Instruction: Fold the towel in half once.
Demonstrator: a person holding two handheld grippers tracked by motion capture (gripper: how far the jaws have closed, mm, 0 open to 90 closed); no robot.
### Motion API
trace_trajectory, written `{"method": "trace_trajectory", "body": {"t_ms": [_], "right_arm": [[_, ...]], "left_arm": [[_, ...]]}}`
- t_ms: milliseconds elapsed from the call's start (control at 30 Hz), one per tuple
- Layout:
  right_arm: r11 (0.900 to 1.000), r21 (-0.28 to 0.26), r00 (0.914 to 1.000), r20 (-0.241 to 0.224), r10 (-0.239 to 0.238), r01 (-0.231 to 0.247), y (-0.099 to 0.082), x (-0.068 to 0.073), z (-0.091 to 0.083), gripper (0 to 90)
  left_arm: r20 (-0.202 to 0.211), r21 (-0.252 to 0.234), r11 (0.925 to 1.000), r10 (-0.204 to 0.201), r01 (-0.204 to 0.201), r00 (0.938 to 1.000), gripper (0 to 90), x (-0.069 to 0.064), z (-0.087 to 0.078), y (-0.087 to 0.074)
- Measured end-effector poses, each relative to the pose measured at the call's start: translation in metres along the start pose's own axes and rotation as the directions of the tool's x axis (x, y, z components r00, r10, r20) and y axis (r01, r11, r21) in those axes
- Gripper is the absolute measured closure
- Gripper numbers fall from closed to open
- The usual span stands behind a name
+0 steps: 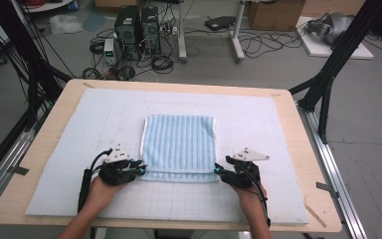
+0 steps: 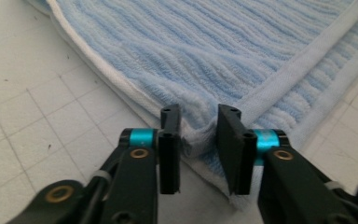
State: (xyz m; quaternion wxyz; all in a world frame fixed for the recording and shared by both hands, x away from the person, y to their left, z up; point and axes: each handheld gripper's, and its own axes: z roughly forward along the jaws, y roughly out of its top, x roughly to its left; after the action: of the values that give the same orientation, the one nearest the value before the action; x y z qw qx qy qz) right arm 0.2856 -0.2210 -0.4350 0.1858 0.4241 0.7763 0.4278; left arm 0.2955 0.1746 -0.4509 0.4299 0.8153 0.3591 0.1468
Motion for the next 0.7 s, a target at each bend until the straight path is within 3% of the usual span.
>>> {"method": "trace_trajectory", "body": {"t_ms": [133,267,367,433,500,633,700], "right_arm": [[1.0000,-0.001,1.0000,0.002,-0.001,0.001,0.000,0.000,-0.001,47.7],[0.9999,0.002,0.9999,-0.008,-0.010,0.010,0.001,0.001,-0.003,53.1],[0.9994,0.007,0.9967,-0.074,-0.032,0.033,0.002,0.004,-0.002,55.9],[0.9977,0.025,0.9939,-0.092,-0.061,0.063,0.002,0.009,0.001,56.1],[0.9965,0.054,0.9934,-0.099,-0.059,0.064,0.001,0.012,0.007,58.6],[0.9921,0.101,0.9943,-0.083,-0.066,0.074,-0.003,0.011,0.013,76.9],[0.9926,0.087,0.9930,-0.089,-0.077,0.085,-0.003,0.011,0.010,88.7]], "left_arm": [[-0.011,-0.028,0.9996,0.003,-0.004,0.9999,80.3,0.000,-0.003,-0.001],[0.018,-0.084,0.9950,-0.051,0.053,0.9985,80.4,0.003,-0.008,-0.003],[0.028,-0.098,0.9936,-0.054,0.056,0.9982,80.3,0.002,-0.011,-0.005],[0.035,-0.111,0.9919,-0.058,0.062,0.9977,80.4,0.002,-0.012,-0.005],[0.040,-0.121,0.9903,-0.064,0.069,0.9971,80.3,0.002,-0.013,-0.005],[0.043,-0.128,0.9892,-0.067,0.072,0.9968,80.3,0.003,-0.015,-0.007],[0.049,-0.134,0.9878,-0.074,0.080,0.9961,80.3,0.004,-0.016,-0.008]]}}
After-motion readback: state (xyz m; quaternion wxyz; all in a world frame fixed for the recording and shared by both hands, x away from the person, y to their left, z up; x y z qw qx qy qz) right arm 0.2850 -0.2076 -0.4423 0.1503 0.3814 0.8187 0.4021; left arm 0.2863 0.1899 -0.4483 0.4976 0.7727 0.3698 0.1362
